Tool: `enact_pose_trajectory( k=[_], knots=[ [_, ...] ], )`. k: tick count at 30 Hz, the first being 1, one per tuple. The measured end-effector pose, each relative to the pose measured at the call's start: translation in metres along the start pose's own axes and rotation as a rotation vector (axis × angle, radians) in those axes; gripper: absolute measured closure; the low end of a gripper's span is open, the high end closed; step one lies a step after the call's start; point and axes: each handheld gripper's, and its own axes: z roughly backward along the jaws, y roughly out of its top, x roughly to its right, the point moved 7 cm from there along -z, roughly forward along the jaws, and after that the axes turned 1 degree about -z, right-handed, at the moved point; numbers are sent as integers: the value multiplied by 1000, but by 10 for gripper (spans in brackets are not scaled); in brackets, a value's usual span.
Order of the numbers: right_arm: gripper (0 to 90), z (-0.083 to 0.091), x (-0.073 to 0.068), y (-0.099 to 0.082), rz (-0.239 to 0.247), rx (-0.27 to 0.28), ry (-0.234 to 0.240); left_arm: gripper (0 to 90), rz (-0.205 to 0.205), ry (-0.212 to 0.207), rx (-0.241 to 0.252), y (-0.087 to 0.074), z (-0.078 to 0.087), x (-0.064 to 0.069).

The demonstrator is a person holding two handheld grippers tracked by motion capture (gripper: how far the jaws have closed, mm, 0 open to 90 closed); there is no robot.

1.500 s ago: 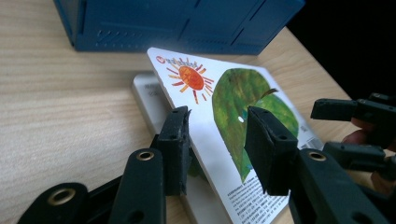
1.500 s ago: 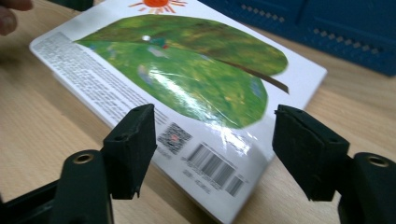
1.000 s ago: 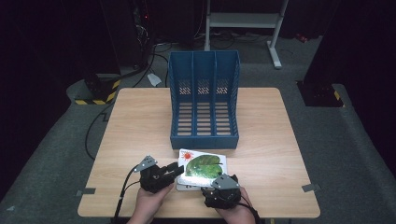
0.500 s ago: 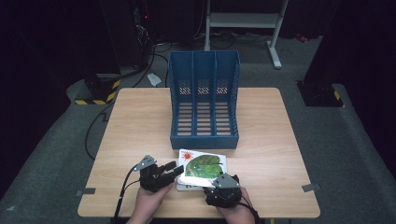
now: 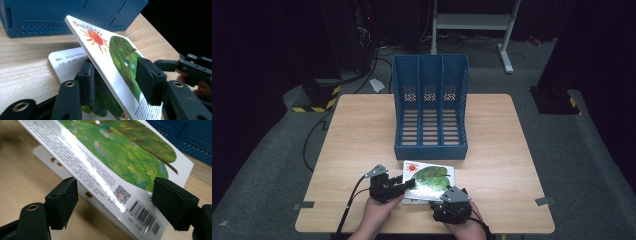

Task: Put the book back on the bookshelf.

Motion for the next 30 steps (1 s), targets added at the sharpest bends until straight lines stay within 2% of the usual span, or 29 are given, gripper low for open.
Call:
enact_pose_trajectory(
  k=[2,8,14,16,19,22,30],
  knots=[
    [229,5,1,0,-24,16,19,540,-10,6,-3,0,-1,-1],
    [292,13,14,3,-76,54,11,550,-39,19,-28,-4,-4,-4],
    [325,14,27,4,-130,57,14,544,-63,18,-35,-5,-4,-4],
    [333,13,31,5,-130,61,8,543,-69,19,-35,-5,-4,-4],
    [345,12,41,4,-163,60,6,546,-76,23,-40,-6,-4,-4],
    [350,12,50,4,-176,64,-6,556,-83,21,-39,-7,-4,-4],
    [374,13,69,0,-225,71,-34,602,-151,1,-10,-7,0,-2]
  ],
)
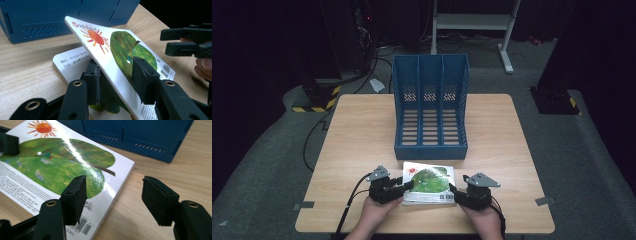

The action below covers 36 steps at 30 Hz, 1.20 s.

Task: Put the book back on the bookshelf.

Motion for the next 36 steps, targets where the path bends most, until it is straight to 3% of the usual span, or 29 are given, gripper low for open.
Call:
enact_pose_trajectory(
  k=[5,19,36],
  knots=[
    [375,1,5,0,-22,2,11,611,-65,-4,17,1,3,3],
    [373,0,6,-3,-45,-17,41,641,-144,-16,71,3,12,15],
    [356,-4,5,-5,-70,-27,72,650,-292,-17,117,5,19,29]
  ],
)
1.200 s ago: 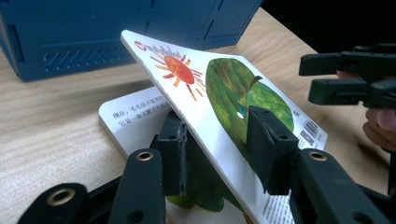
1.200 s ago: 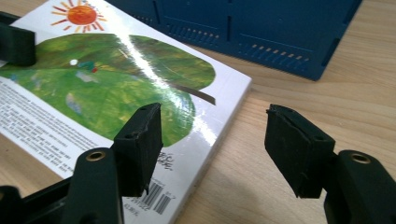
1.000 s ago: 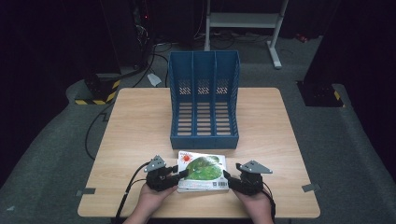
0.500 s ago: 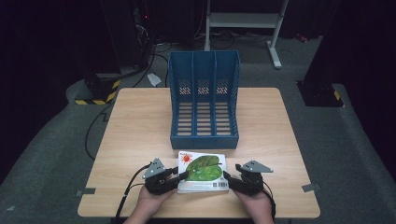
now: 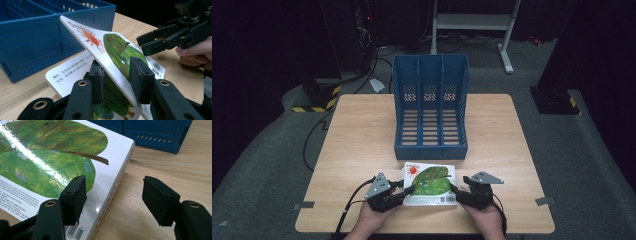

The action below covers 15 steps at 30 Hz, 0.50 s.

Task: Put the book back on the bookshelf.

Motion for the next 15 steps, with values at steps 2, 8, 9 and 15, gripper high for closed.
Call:
enact_pose_trajectory(
  k=[2,8,9,15],
  knots=[
    [352,0,-1,1,3,4,6,650,-14,2,2,0,0,0],
    [310,-1,-4,4,-45,13,77,655,-92,-6,27,2,3,6],
    [301,-2,-5,5,-47,13,81,655,-92,-6,27,2,3,6],
    [241,-6,-11,5,-74,2,142,656,-129,-12,43,2,4,8]
  ],
)
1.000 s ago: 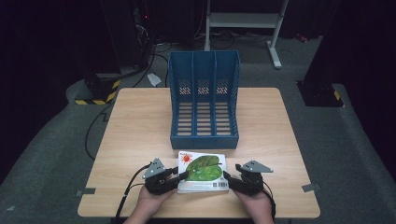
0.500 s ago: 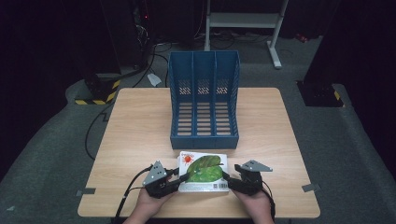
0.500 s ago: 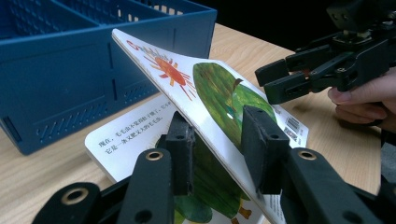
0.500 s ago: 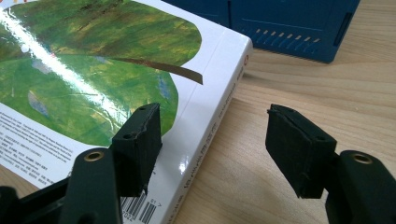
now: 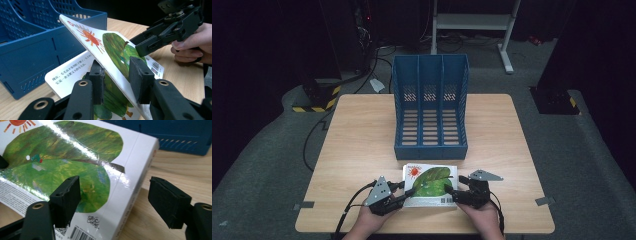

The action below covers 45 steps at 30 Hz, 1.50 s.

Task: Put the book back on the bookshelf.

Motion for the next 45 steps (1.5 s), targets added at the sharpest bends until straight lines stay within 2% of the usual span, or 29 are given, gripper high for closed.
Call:
enact_pose_trajectory(
  k=[1,2,7,9,15,18,22,27,30,35,45],
  knots=[
    [241,0,0,0,0,0,0,656,-8,2,3,0,0,0],
    [227,-2,0,-1,-12,-6,23,656,-17,2,6,-1,0,0],
    [217,-6,-2,-2,-42,-19,74,656,-27,3,8,-1,0,1],
    [218,-6,-2,-2,-45,-20,74,656,-25,3,8,-1,0,0],
    [264,-2,-2,-1,-40,-9,57,657,-13,12,1,-1,0,0],
    [324,3,-2,2,-20,21,27,656,15,27,-9,-3,-1,-3],
    [355,7,-2,4,7,48,4,658,26,32,-12,-3,-2,-3],
    [380,10,-3,6,19,66,-12,663,45,42,-15,-4,-2,-4],
    [415,14,-4,8,38,96,-29,666,56,49,-23,-5,-3,-5],
    [444,19,-5,11,64,129,-43,673,56,51,-47,-9,-4,-6],
    [468,26,-7,14,98,172,-54,687,22,73,-106,-17,-9,-8]
  ],
)
